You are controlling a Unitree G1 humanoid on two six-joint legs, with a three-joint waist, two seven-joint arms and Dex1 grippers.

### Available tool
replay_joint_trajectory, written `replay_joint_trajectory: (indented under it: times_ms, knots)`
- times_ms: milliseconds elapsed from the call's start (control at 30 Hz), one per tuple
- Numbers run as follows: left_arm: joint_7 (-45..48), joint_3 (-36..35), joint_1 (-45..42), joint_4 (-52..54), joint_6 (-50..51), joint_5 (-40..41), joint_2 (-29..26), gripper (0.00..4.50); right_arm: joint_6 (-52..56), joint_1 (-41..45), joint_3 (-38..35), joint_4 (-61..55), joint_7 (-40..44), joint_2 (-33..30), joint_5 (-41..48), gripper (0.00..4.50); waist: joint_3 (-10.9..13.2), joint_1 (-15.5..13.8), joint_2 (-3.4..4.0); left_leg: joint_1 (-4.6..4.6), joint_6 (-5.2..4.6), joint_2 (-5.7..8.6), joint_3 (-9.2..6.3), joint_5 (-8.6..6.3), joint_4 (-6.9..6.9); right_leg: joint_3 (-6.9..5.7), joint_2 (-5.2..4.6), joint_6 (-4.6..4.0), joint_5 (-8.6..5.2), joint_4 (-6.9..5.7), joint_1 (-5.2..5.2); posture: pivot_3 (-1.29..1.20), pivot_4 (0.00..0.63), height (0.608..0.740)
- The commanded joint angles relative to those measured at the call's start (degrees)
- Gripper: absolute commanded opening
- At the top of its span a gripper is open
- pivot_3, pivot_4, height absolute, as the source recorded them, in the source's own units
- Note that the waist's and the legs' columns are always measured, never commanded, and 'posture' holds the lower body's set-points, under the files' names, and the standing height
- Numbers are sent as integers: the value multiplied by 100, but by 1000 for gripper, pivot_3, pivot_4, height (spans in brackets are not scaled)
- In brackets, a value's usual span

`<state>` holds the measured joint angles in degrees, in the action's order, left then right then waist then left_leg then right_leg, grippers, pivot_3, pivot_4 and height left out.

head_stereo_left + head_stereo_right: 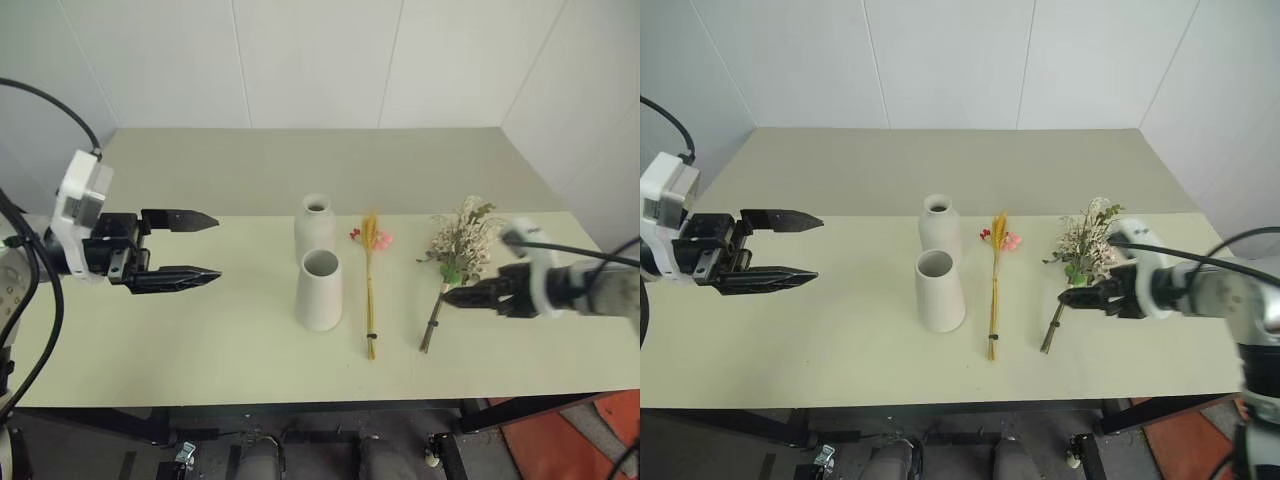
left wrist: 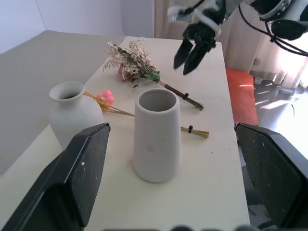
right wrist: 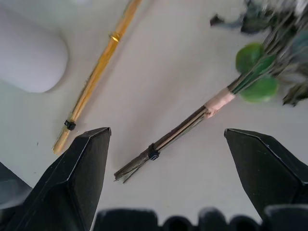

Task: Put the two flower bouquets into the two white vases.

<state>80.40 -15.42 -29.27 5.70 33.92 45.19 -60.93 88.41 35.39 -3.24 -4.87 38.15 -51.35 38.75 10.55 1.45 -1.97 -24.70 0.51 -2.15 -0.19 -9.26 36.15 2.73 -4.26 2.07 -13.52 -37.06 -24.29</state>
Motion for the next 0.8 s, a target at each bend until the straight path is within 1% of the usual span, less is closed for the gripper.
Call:
replay_joint_trajectory:
  times_ms: [33, 167, 233, 267, 333, 367, 500, 533, 667, 700, 767, 800]
  knots:
    - [99, -30, -162, 43, -111, 1, -7, 4500, 397, 492, 114, 537, -701, 393, -477, 4448, 1, 1, 1, -3, 0, 3, 0, 0, 1, 0, -2, 0, 1, 0, -1, 0, 150, 740]
    - [117, -31, -106, 90, -140, -34, 5, 4500, 372, 989, 105, 1437, -1364, 1074, -1057, 4448, -2, 10, -3, -7, 0, 6, 0, 0, 3, 0, -5, 4, 2, 1, -1, 0, 150, 740]
    - [109, -73, -43, 143, -131, -24, 3, 4500, 170, 1189, 140, 1901, -1673, 1368, -1394, 4448, -8, 33, -12, 0, 0, 4, 0, 0, 4, 0, -3, 5, 2, 2, 5, 0, 150, 740]
    - [104, -102, -17, 165, -119, -9, -5, 4500, 57, 1267, 119, 2110, -1824, 1493, -1547, 4283, -17, 52, -27, 4, 0, 4, 0, 0, 5, 0, -2, 5, 2, 1, 9, 0, 150, 740]
    - [100, -152, 19, 186, -104, 10, -27, 4500, -200, 1372, 135, 2400, -1958, 1629, -1754, 3866, -40, 85, -64, 10, 0, 1, 0, 0, 4, -1, 0, 5, 2, 1, 14, 0, 150, 740]
    - [99, -180, 41, 194, -100, 17, -42, 4500, -286, 1424, 116, 2500, -1976, 1673, -1810, 3558, -47, 95, -75, 12, 0, 0, -1, 0, 4, -1, 0, 5, 3, 1, 18, 0, 150, 740]
    - [84, -246, 107, 222, -94, 29, -65, 4500, -468, 1547, 87, 2600, -1940, 1720, -1914, 2189, -51, 95, -81, 13, 0, 1, -1, 0, 8, -2, -2, 10, 5, 4, 23, 0, 150, 740]
    - [77, -260, 126, 232, -89, 28, -65, 4500, -484, 1564, 65, 2579, -1920, 1719, -1918, 1788, -51, 98, -81, 13, 0, 0, -1, 0, 8, -2, -1, 10, 5, 4, 22, 0, 150, 740]
    - [65, -301, 183, 263, -82, 20, -43, 4500, -477, 1591, -97, 2369, -1907, 1717, -1906, 498, -48, 121, -77, 11, 0, -3, 0, 0, 3, 0, 2, 7, 7, 2, 14, 0, 150, 740]
    - [62, -301, 185, 263, -83, 18, -40, 4500, -476, 1597, -147, 2327, -1934, 1729, -1913, 260, -48, 123, -76, 9, 0, -3, 0, 0, 2, 0, 2, 7, 7, 2, 12, 0, 150, 740]
    - [49, -280, 160, 245, -82, 15, -31, 4500, -606, 1606, -344, 2170, -2038, 1777, -1937, 244, -47, 120, -74, 7, 0, -3, 0, 0, -4, 0, 3, 7, 7, 2, 7, 0, 150, 740]
    - [43, -277, 158, 243, -80, 15, -28, 4500, -849, 1542, -452, 1953, -2066, 1797, -1939, 244, -45, 119, -71, 7, 0, -3, 0, 0, -5, 0, 3, 7, 7, 2, 6, 0, 150, 740]
